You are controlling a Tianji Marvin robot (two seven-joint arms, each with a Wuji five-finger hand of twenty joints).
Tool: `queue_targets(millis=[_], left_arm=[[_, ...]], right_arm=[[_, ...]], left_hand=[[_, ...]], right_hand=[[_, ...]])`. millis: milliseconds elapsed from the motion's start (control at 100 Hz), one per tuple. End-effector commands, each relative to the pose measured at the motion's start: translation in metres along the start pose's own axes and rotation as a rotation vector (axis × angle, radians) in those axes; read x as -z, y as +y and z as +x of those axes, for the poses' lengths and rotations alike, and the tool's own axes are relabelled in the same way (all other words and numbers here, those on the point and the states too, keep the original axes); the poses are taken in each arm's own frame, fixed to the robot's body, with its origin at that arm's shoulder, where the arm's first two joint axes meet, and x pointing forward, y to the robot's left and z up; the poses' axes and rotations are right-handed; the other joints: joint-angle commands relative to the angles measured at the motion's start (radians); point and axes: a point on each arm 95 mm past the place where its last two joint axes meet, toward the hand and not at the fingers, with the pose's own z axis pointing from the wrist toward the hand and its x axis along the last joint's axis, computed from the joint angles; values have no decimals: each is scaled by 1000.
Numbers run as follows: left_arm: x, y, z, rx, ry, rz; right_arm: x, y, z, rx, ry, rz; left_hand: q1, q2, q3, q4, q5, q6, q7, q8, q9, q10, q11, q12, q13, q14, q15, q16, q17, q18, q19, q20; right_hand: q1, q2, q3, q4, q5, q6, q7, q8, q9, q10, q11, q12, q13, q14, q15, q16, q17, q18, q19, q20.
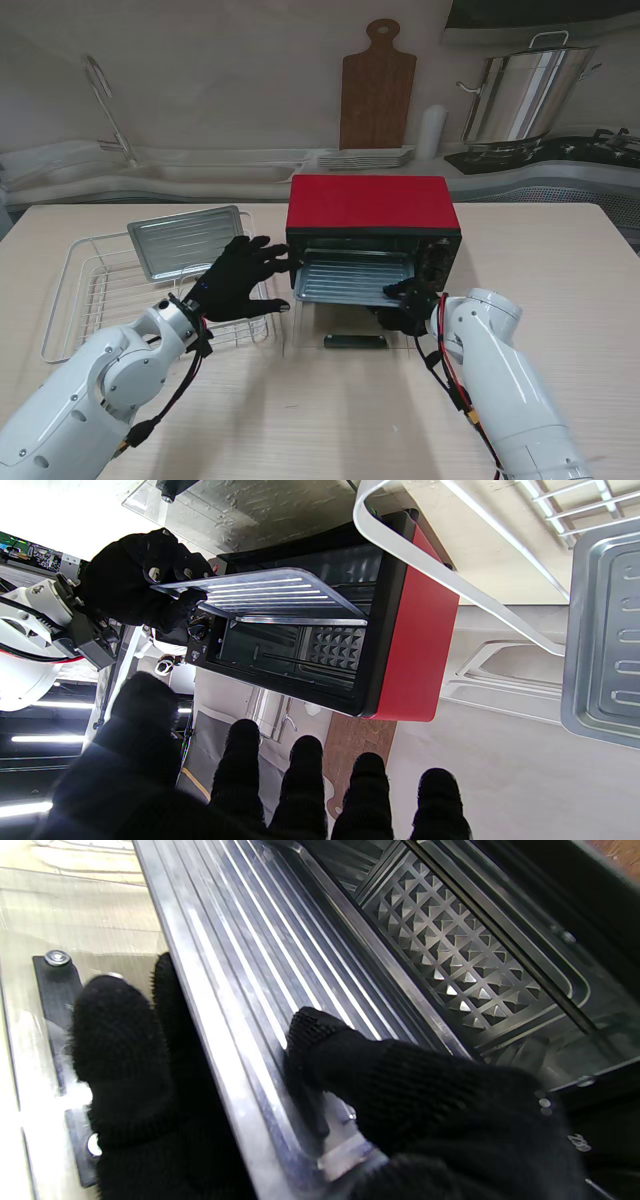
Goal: Slide the trays into the oven
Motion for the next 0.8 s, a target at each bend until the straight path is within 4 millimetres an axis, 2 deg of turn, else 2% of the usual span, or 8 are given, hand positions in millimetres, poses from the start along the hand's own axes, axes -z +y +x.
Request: queue_targets(millis=[0,640,790], left_arm=[[-1,1,3,5,4,-10],[0,2,5,5,2,-9],[0,2,5,7,1,-8]], right_arm=[[1,-4,2,-7,12,24],[-1,1,2,-2,-11,21],[-1,1,1,-1,-10,31]], left_hand=[[-8,42,-35,34,-36,-8,-15,-19,-39,-18,-11,-16,-40,-25,-23,-16,-23,-25,-51,-9],[-9,41,-36,34,-36,-7,-15,-19,-38,-19,-11,-16,-40,-25,-23,-16,-23,-25,-51,-9],[-7,42,-35,34,-36,-6,-15,-19,-40,-18,-11,-16,-41,-26,-23,-16,-23,-25,-51,-9]], right_hand=[[53,21,-16,-6,16,-82,66,-8,19,13,43,18,66,22,64,36,48,-30,46,24],[52,2,0,0,16,-53,38,-45,43,22,65,5,100,35,93,45,84,-8,67,45],[51,11,-3,-1,17,-65,41,-45,35,15,65,5,90,33,86,43,78,-9,62,45]])
